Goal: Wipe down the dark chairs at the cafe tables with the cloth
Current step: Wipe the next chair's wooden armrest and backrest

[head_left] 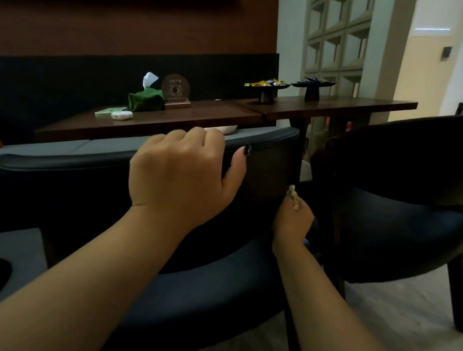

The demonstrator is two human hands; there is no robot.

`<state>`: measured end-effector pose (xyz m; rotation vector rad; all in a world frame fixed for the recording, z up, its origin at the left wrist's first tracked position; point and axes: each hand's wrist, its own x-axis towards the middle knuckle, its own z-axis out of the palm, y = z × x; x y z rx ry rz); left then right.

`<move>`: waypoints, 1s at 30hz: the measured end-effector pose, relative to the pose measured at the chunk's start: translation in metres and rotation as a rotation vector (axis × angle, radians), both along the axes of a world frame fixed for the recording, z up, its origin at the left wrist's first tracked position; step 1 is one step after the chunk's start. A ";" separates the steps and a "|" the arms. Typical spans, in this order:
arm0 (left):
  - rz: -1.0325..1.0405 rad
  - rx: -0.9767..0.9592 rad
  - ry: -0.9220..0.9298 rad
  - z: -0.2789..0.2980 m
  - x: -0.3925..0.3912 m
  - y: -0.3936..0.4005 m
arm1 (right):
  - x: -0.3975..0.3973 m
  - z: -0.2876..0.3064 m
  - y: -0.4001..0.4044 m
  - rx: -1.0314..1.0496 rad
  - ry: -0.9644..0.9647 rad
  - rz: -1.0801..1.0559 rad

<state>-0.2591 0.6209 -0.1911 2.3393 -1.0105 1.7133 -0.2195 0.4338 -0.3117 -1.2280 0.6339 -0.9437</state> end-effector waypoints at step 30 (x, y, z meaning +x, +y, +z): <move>-0.013 -0.048 0.047 0.003 -0.009 0.000 | -0.029 0.015 0.066 0.056 -0.218 -0.142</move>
